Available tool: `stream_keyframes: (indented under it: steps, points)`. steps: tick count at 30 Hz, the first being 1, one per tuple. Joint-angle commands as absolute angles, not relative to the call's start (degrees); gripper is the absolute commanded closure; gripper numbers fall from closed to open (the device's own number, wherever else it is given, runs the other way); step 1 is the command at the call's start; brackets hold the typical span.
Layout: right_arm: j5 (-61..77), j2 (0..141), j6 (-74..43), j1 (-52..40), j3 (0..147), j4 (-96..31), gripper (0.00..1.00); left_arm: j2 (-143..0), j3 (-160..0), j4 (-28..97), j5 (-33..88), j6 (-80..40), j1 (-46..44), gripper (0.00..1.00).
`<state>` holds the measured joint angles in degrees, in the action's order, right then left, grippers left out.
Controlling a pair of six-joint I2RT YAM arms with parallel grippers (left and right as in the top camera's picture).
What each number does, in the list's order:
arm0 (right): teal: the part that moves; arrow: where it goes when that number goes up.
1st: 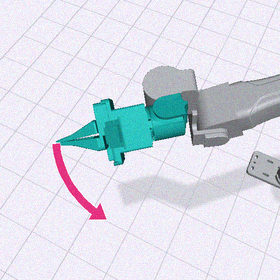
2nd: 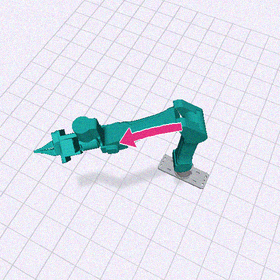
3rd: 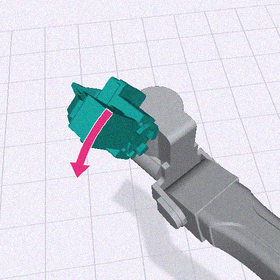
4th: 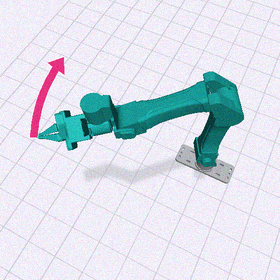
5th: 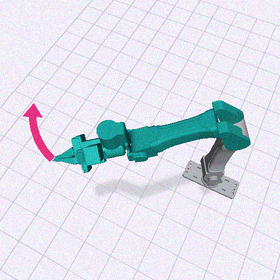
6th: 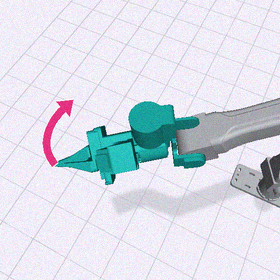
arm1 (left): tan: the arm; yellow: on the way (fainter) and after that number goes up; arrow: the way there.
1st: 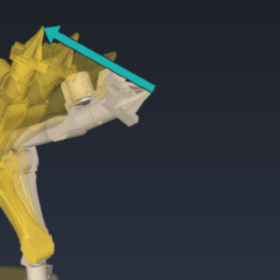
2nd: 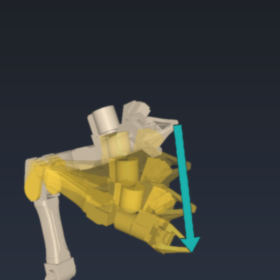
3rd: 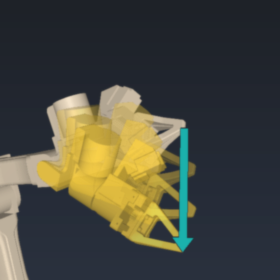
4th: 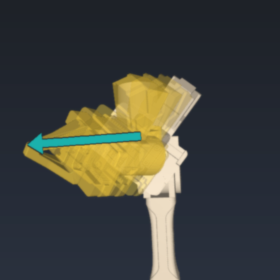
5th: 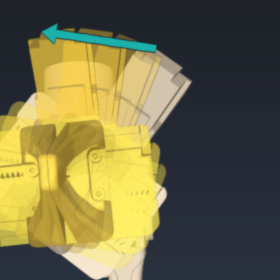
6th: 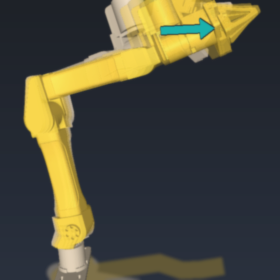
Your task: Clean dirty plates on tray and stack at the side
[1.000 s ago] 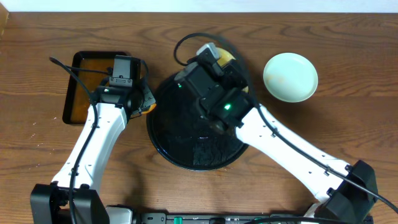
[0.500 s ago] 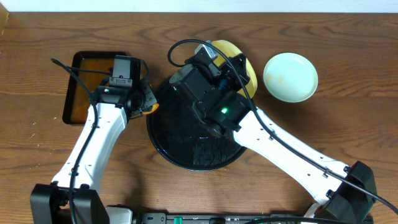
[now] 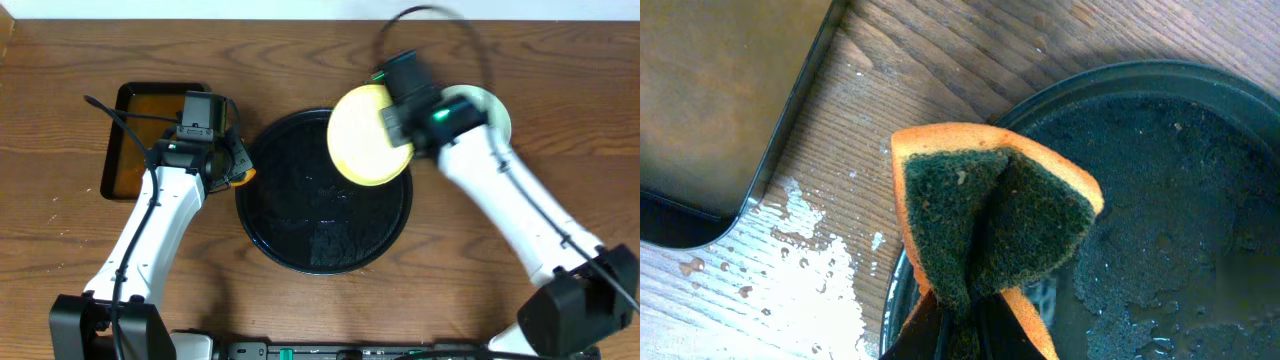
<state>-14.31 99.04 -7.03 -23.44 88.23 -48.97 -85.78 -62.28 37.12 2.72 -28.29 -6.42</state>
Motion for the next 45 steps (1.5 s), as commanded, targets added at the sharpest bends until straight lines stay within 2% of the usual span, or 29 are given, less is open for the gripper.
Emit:
stream_keyframes:
  steps: [1, 4, 10, 14, 19, 21, 23, 24, 26, 27, 34, 40, 45]
  points:
    - [5.91, 97.62, -14.28, -12.51, 89.03, -49.52, 0.99, -85.89, -62.04, 37.26, 2.61, -28.34, -6.24, 0.92]
    - [11.68, 97.62, -14.55, -3.18, 88.75, -49.50, 0.99, -85.89, -62.04, 37.28, 2.61, -28.34, -6.24, 0.92]
    - [6.92, 98.87, -14.85, 9.76, 87.11, -47.57, 0.99, -85.89, -62.04, 37.26, 2.61, -28.34, -6.24, 0.92]
    - [6.96, 101.32, -16.97, 13.21, 86.41, -44.84, 0.99, -85.89, -62.04, 37.19, 2.61, -28.36, -6.24, 0.92]
    - [7.07, 106.00, -18.92, 12.32, 86.41, -41.89, 0.97, -85.89, -62.04, 37.32, 2.59, -28.34, -6.24, 0.92]
    - [7.09, 108.38, -20.25, 11.64, 86.41, -41.28, 0.90, -85.89, -62.04, 37.36, 2.59, -28.34, -6.24, 0.92]
    - [7.07, 110.61, -20.84, 11.07, 86.41, -41.17, 0.67, -85.89, -62.04, 37.36, 2.59, -28.34, -6.24, 0.92]
    - [7.07, 111.92, -21.06, 10.74, 86.41, -41.39, 0.48, -85.89, -62.04, 37.43, 2.59, -28.34, -6.24, 0.92]
    - [7.22, 113.32, -22.06, 10.41, 86.41, -41.82, 0.31, -85.89, -62.04, 37.50, 2.59, -28.34, -6.24, 0.92]
    - [8.27, 113.71, -22.28, 10.28, 86.41, -42.13, 0.26, -85.89, -62.04, 37.52, 2.59, -28.32, -6.24, 0.92]
    - [31.07, 113.19, -18.96, 7.18, 86.41, -43.33, 0.27, -85.89, -62.04, 35.38, 0.36, -28.12, -5.74, 0.92]
    - [30.92, 111.39, -16.67, -3.09, 86.41, -48.66, 0.32, -86.04, -62.04, 28.53, -7.53, -28.10, -0.36, 0.93]
    - [30.87, 110.87, -19.16, -11.86, 86.41, -48.58, 0.32, -88.12, -62.04, 23.46, -10.13, -28.10, 5.19, 0.93]
